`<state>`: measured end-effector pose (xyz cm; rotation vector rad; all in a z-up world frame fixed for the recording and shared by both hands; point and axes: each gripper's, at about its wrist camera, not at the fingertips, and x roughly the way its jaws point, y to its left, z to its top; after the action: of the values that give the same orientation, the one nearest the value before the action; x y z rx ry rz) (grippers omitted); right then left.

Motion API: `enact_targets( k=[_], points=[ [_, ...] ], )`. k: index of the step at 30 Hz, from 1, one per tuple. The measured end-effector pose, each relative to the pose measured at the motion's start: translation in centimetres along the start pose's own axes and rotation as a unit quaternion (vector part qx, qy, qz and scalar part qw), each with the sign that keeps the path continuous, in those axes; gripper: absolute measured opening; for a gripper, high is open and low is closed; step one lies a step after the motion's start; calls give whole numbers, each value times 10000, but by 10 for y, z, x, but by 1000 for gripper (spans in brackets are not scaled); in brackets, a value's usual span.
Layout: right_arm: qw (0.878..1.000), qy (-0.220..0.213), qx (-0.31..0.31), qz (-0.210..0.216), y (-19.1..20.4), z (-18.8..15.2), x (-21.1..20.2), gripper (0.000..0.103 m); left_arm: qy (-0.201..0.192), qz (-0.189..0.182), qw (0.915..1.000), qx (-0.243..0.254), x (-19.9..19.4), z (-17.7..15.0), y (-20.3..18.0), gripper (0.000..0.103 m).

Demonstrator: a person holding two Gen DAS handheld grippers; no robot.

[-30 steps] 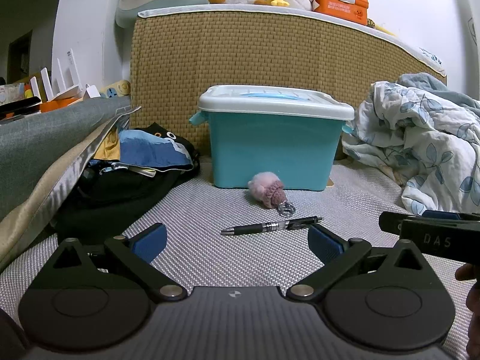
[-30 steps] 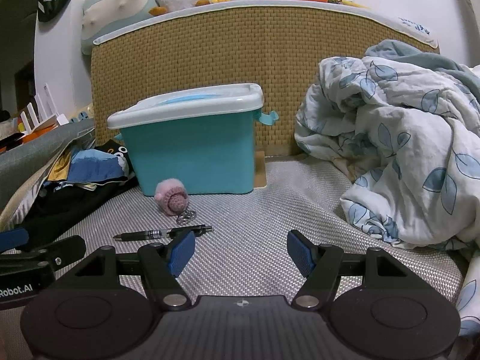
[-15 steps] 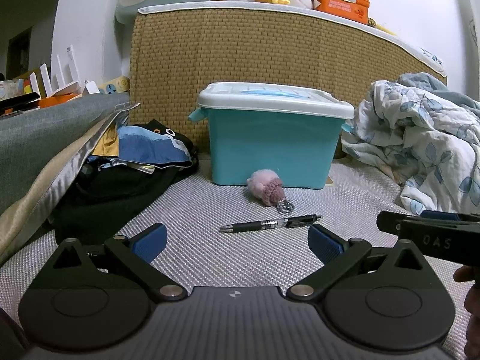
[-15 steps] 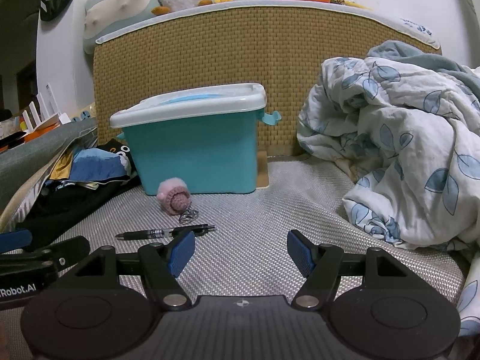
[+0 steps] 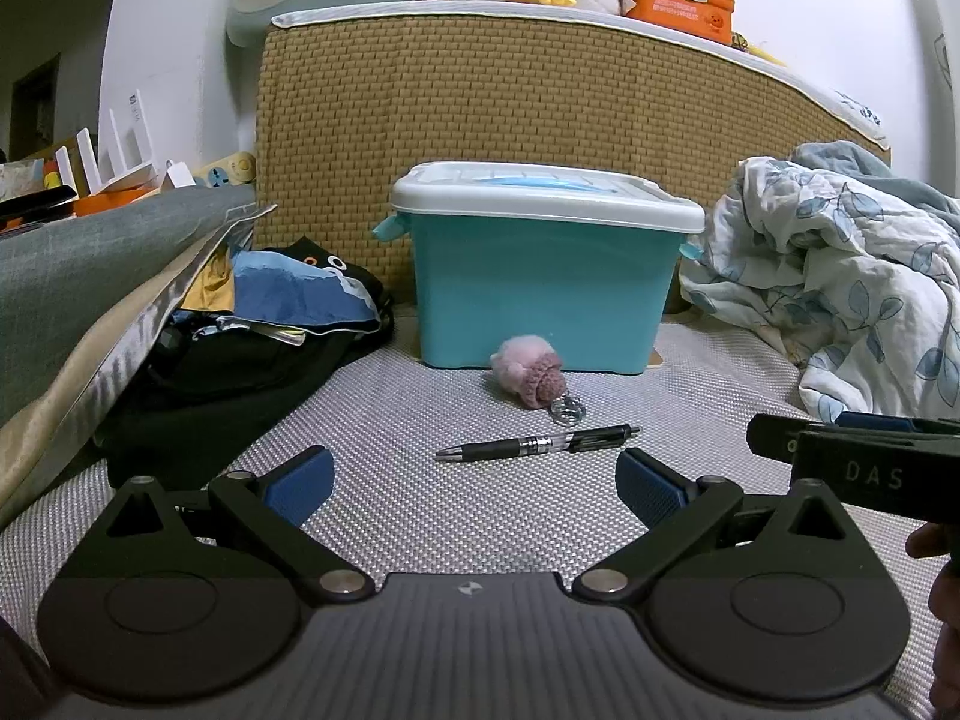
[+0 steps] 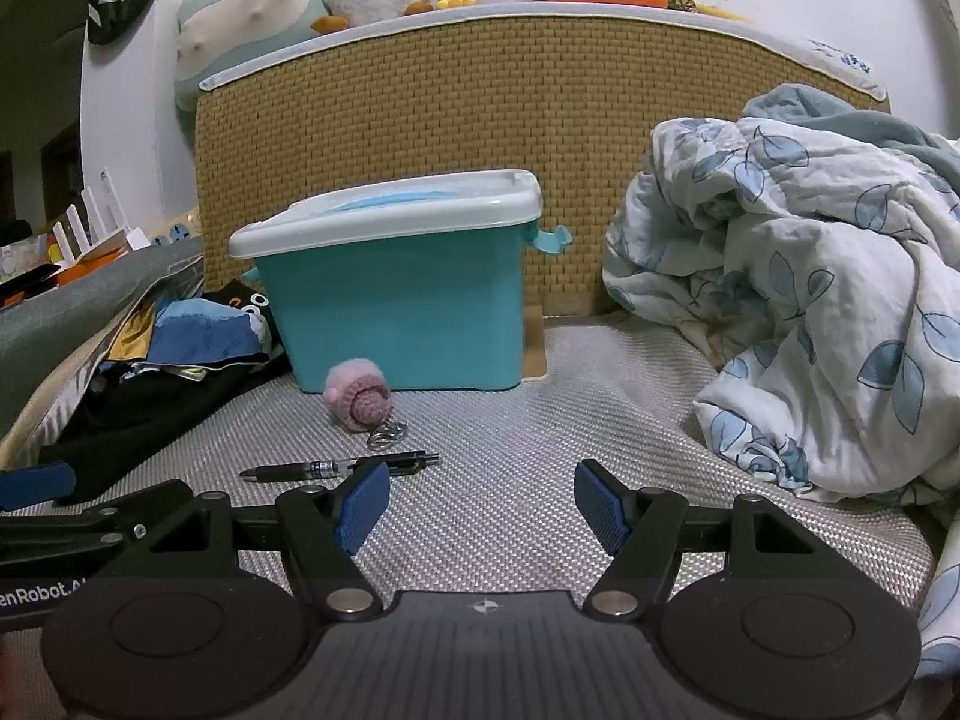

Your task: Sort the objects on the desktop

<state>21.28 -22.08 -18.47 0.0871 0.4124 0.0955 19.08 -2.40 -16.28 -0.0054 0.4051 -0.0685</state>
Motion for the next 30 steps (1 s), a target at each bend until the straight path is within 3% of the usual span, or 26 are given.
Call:
enact_targets(
  k=[30],
  points=[
    [10000,1,-93,13,1,-1,2,72,28,3,10000,-52,1,0,0,103]
  ],
)
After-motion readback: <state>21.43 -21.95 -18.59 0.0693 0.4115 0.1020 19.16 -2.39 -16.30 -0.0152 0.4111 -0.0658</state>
